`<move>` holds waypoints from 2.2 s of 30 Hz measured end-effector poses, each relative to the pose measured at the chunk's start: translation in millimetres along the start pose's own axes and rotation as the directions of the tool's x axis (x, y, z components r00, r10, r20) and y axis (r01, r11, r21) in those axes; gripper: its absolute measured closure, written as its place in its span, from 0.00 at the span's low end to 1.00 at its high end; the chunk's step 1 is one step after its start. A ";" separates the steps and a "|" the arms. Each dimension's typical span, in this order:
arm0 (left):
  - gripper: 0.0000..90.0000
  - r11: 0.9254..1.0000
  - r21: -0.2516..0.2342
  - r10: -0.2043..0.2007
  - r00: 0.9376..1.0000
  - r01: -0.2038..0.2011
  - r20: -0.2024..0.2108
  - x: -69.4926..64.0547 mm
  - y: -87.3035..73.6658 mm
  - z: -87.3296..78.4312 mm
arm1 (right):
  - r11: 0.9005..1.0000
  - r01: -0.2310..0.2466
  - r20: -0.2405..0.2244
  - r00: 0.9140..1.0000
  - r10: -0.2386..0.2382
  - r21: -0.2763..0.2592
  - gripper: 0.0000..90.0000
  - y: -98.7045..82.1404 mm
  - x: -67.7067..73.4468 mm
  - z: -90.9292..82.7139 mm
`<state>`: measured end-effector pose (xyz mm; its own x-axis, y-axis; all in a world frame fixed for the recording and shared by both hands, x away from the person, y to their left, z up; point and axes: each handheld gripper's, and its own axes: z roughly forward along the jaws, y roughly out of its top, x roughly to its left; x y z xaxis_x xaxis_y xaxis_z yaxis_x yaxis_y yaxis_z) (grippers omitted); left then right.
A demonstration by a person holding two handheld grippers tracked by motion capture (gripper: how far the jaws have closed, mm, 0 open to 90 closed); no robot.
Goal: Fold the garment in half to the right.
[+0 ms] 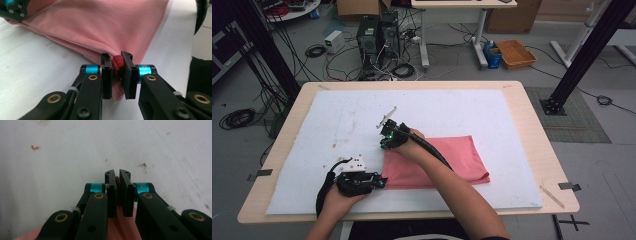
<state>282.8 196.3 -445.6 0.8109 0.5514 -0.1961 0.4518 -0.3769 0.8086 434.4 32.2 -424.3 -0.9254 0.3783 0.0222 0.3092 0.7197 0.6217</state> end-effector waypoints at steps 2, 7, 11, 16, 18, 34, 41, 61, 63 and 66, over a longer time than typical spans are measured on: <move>0.89 1.000 -0.011 -0.002 1.000 0.002 -0.004 1.5 0.1 -4.0 | 1.000 0.000 -0.003 1.000 0.000 -0.028 0.95 3.1 1.3 -2.7; 0.90 0.999 -0.046 -0.010 1.000 0.011 0.023 3.3 2.2 -9.0 | 0.996 -0.004 -0.013 1.000 0.003 -0.087 0.95 6.0 0.4 -13.9; 0.90 0.998 -0.056 -0.010 0.999 0.013 0.049 2.6 4.1 -7.7 | 0.993 -0.015 -0.026 1.000 0.012 -0.120 0.95 4.7 -2.2 -25.0; 0.90 0.997 -0.077 -0.007 0.997 0.014 0.081 1.1 8.9 -5.5 | 0.989 -0.011 -0.031 1.000 0.006 -0.151 0.95 1.0 -4.5 -39.3; 0.90 0.997 -0.082 0.000 0.996 0.007 0.092 -0.5 12.4 -4.0 | 0.987 -0.006 -0.031 1.000 0.002 -0.160 0.95 -0.7 -5.0 -44.8; 0.90 0.992 -0.095 0.099 0.978 -0.083 0.183 -25.0 63.1 29.5 | 0.982 0.013 0.032 0.999 -0.007 -0.190 0.95 -21.7 -15.4 -96.2; 0.90 0.989 -0.094 0.131 0.969 -0.114 0.211 -34.6 82.7 47.1 | 0.979 0.003 0.061 0.998 0.010 -0.202 0.95 -36.6 -23.0 -117.0; 0.90 0.987 -0.011 0.160 0.952 -0.163 0.262 -61.6 128.4 127.7 | 0.969 -0.109 0.132 0.981 0.141 -0.222 0.95 -104.7 -58.5 -158.1; 0.90 0.986 -0.004 0.162 0.951 -0.167 0.264 -64.3 131.8 135.6 | 0.970 -0.110 0.142 0.979 0.143 -0.217 0.95 -109.5 -61.1 -160.4; 0.90 0.985 0.005 0.165 0.948 -0.173 0.272 -67.1 136.6 146.2 | 0.967 -0.122 0.146 0.977 0.156 -0.223 0.95 -115.9 -64.7 -164.4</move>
<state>344.5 -1.0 -403.1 0.9446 0.2576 -0.2032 0.3063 -0.4704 0.8276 422.4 -171.4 -369.2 -0.8235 0.5673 0.0045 0.3626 0.5202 0.7733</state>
